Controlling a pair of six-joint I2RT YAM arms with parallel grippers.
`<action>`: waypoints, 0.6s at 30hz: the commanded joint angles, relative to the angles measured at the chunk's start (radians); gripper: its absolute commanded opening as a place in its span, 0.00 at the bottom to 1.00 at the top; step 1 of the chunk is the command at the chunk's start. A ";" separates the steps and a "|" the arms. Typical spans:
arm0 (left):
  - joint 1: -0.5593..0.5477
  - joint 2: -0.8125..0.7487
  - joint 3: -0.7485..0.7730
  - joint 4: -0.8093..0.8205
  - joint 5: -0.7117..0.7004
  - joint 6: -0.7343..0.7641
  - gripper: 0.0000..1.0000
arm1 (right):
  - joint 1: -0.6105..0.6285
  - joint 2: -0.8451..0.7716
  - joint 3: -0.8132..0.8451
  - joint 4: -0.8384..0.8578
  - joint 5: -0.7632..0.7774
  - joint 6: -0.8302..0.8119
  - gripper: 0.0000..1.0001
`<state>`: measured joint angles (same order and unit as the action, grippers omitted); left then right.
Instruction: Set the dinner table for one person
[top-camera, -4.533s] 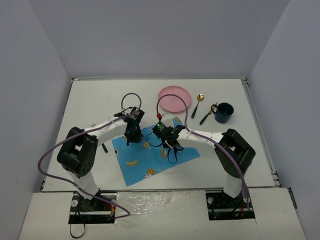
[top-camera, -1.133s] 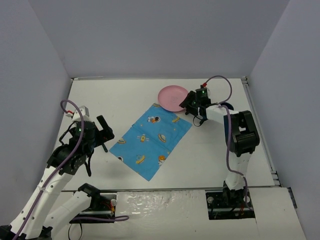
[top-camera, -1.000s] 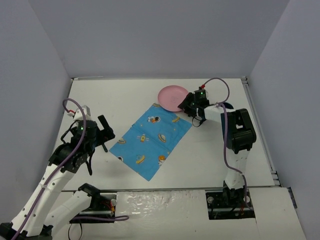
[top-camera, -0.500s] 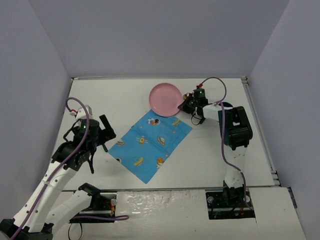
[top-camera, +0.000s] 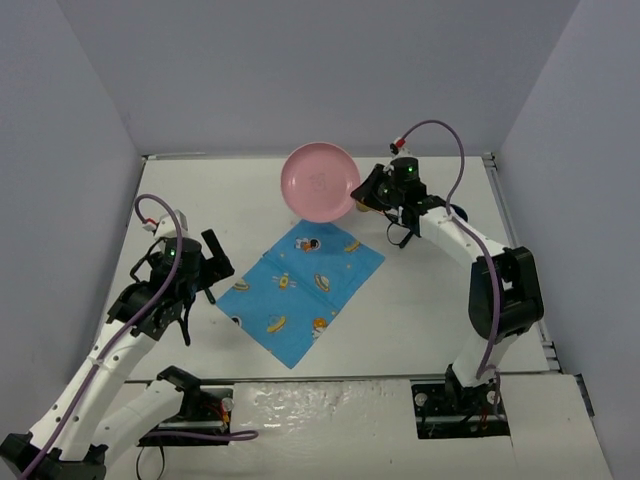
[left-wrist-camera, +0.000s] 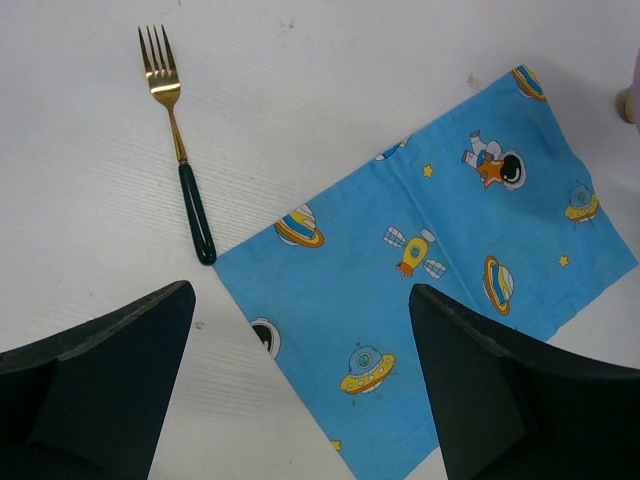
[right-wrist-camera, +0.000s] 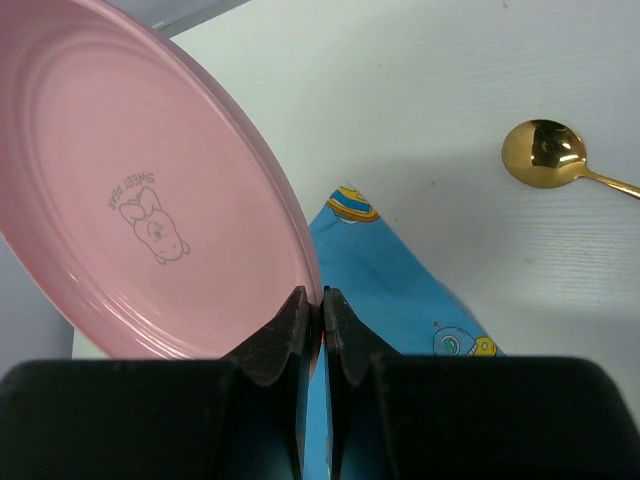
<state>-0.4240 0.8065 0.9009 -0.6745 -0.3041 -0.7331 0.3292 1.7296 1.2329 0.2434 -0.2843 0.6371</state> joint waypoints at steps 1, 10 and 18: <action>0.004 -0.010 0.020 0.052 0.002 -0.006 0.87 | 0.093 -0.096 -0.038 -0.063 0.018 -0.036 0.00; 0.004 -0.011 0.021 0.052 0.012 -0.008 0.87 | 0.210 -0.170 -0.188 -0.111 -0.006 0.026 0.00; 0.004 -0.011 0.018 0.057 0.014 -0.008 0.87 | 0.257 -0.255 -0.279 -0.167 0.048 0.009 0.00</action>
<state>-0.4240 0.7956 0.9005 -0.6739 -0.2890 -0.7364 0.5646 1.5713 0.9567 0.0462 -0.2570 0.6456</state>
